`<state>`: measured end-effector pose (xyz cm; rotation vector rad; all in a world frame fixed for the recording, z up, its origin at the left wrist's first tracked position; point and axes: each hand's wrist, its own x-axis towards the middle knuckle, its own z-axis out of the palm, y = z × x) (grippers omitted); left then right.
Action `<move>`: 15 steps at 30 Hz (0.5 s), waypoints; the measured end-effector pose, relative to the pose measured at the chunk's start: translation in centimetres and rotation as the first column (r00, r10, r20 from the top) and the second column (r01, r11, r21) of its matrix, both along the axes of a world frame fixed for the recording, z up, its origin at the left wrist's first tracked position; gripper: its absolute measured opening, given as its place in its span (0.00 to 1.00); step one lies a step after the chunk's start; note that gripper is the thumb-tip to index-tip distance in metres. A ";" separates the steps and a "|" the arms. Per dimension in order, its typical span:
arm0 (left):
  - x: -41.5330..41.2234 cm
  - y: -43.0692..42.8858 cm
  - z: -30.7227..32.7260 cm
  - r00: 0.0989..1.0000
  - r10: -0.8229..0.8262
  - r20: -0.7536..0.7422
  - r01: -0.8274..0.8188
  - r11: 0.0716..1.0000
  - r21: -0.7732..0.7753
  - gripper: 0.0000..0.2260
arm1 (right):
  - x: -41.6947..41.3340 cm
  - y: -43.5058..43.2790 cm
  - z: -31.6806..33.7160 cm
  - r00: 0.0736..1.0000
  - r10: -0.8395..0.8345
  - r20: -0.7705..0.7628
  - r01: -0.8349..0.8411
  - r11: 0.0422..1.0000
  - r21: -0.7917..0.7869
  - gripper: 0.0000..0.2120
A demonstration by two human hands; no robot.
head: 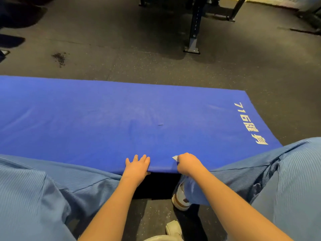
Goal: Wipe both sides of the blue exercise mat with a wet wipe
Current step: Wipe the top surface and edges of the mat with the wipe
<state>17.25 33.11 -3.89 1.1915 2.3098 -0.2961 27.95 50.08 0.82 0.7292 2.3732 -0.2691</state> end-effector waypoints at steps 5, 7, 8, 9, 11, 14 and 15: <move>0.0 -0.1 0.2 0.995 0.085 0.059 -0.088 0.994 0.064 0.26 | -1.2 -3.9 -2.0 0.979 0.089 -0.184 -0.119 0.981 -0.155 0.19; -0.8 -0.4 0.3 0.993 0.091 0.072 -0.098 0.989 0.113 0.25 | -1.3 -3.0 -2.8 0.979 0.051 -0.196 -0.082 0.985 -0.152 0.17; -1.3 -0.3 0.4 0.989 0.107 0.100 -0.121 0.982 0.142 0.22 | -1.3 -2.1 -2.9 0.979 -0.001 -0.203 -0.028 0.990 -0.139 0.16; -1.8 -0.2 0.4 0.980 0.135 0.146 -0.158 0.973 0.166 0.19 | -1.0 -1.2 -3.0 0.978 -0.047 -0.201 0.026 0.994 -0.108 0.14; -2.9 0.0 0.5 0.966 0.177 0.190 -0.213 0.958 0.191 0.16 | -0.2 0.0 -3.1 0.969 -0.121 -0.215 0.120 0.993 -0.016 0.12; -4.1 -0.9 -0.5 0.956 0.277 0.100 -0.291 0.942 0.169 0.19 | 0.1 -1.2 -2.9 0.927 -0.174 -0.332 0.180 0.984 -0.012 0.12; -4.3 -1.3 -1.0 0.941 0.324 0.098 -0.335 0.931 0.145 0.21 | 0.0 -2.2 -2.8 0.900 -0.194 -0.390 0.172 0.981 -0.091 0.11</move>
